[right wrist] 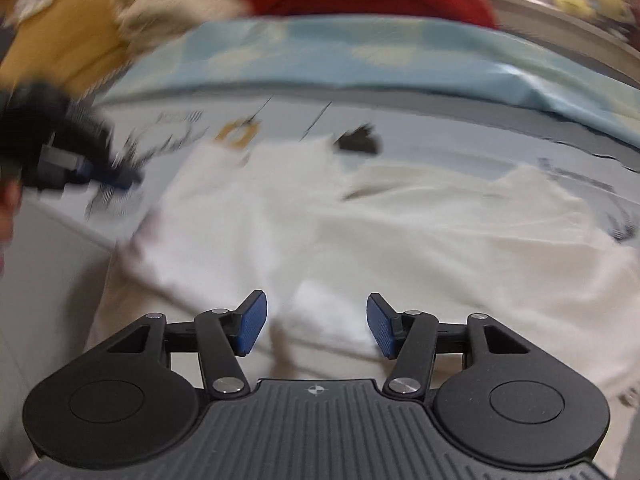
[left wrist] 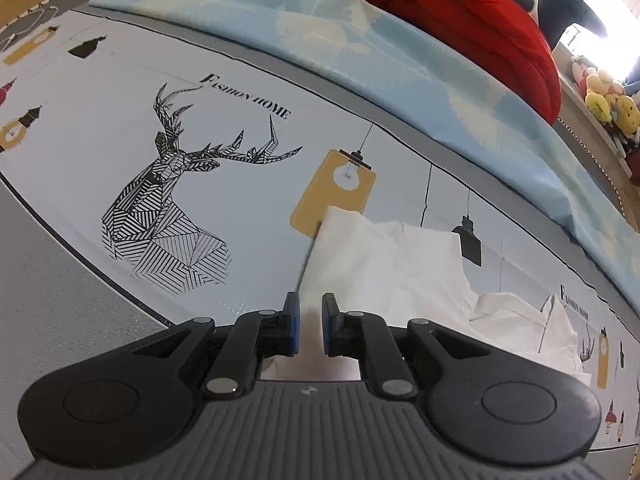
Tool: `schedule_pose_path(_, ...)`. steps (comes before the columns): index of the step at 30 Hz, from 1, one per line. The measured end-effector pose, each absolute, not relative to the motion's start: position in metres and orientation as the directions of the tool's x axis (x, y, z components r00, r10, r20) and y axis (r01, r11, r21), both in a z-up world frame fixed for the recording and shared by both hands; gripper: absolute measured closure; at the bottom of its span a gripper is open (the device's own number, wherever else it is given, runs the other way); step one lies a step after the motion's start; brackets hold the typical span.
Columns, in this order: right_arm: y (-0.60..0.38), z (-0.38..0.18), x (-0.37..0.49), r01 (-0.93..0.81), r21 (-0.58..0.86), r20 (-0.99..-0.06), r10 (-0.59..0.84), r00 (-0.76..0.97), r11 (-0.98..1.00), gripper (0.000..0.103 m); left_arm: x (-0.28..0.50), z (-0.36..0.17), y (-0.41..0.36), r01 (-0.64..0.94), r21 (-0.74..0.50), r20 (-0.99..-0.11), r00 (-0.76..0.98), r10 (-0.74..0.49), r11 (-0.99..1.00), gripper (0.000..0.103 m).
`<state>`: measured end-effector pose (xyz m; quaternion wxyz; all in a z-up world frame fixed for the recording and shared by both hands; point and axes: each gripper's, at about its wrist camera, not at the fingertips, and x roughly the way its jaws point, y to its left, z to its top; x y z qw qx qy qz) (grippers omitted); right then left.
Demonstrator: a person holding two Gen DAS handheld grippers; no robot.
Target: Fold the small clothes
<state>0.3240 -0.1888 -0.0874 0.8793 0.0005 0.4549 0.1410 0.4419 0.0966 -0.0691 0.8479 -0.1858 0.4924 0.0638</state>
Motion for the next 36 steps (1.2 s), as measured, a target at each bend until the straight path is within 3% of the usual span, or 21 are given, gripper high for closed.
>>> schedule_pose_path(2,-0.182,-0.096,0.325,-0.267,0.060,-0.823,0.199,0.533,0.962,0.050,0.441,-0.070,0.096,-0.286,-0.258,-0.859,0.504,-0.084,0.923,0.091)
schedule_pose_path(4,-0.182,-0.096,0.323,-0.282,0.035,-0.818,0.190,0.543,0.959,0.065,0.443,-0.071,0.095,-0.273,-0.259,-0.859,0.504,-0.092,0.926,0.091)
schedule_pose_path(5,-0.187,-0.091,0.323,-0.271,0.062,-0.802,0.209,0.559,0.961,0.088,0.444,-0.071,0.096,-0.268,-0.258,-0.858,0.505,-0.093,0.928,0.091)
schedule_pose_path(9,-0.236,-0.055,0.316,-0.079,0.201,-0.654,0.194,0.731,0.976,0.089,0.445,-0.072,0.098,-0.271,-0.258,-0.860,0.501,-0.093,0.927,0.091)
schedule_pose_path(12,-0.292,-0.031,0.297,0.217,0.274,-0.516,-0.047,0.855,0.937,0.089,0.443,-0.074,0.096,-0.263,-0.270,-0.863,0.493,-0.111,0.926,0.091)
schedule_pose_path(15,-0.354,-0.044,0.286,0.547,0.307,-0.625,-0.269,0.733,0.779,0.089,0.441,-0.078,0.092,-0.254,-0.299,-0.868,0.473,-0.152,0.920,0.091)
schedule_pose_path(17,-0.386,-0.066,0.281,0.650,0.348,-0.717,-0.254,0.649,0.676,0.089,0.440,-0.081,0.087,-0.245,-0.305,-0.872,0.460,-0.167,0.920,0.091)
schedule_pose_path(20,-0.405,-0.082,0.271,0.703,0.372,-0.756,-0.242,0.608,0.606,0.090,0.439,-0.084,0.078,-0.229,-0.306,-0.875,0.449,-0.178,0.924,0.091)
schedule_pose_path(25,-0.395,-0.053,0.256,0.612,0.471,-0.591,-0.288,0.754,0.635,0.096,0.441,-0.085,0.072,-0.223,-0.302,-0.877,0.445,-0.179,0.927,0.088)
schedule_pose_path(26,-0.393,-0.053,0.258,0.616,0.459,-0.598,-0.291,0.747,0.639,0.096,0.442,-0.088,0.071,-0.223,-0.300,-0.881,0.438,-0.179,0.927,0.086)
schedule_pose_path(29,-0.409,-0.083,0.265,0.768,0.342,-0.794,-0.270,0.544,0.542,0.096,0.446,-0.099,0.072,-0.240,-0.266,-0.907,0.389,-0.158,0.934,0.085)
schedule_pose_path(31,-0.415,-0.096,0.262,0.851,0.220,-0.856,-0.325,0.403,0.477,0.094,0.449,-0.103,0.078,-0.270,-0.238,-0.918,0.376,-0.125,0.933,0.085)
schedule_pose_path(33,-0.413,-0.087,0.259,0.850,0.203,-0.825,-0.382,0.416,0.486,0.094,0.450,-0.103,0.087,-0.301,-0.243,-0.913,0.393,-0.112,0.922,0.085)
schedule_pose_path(36,-0.402,-0.059,0.265,0.746,0.268,-0.694,-0.415,0.589,0.609,0.088,0.452,-0.102,0.099,-0.319,-0.274,-0.891,0.438,-0.115,0.907,0.080)
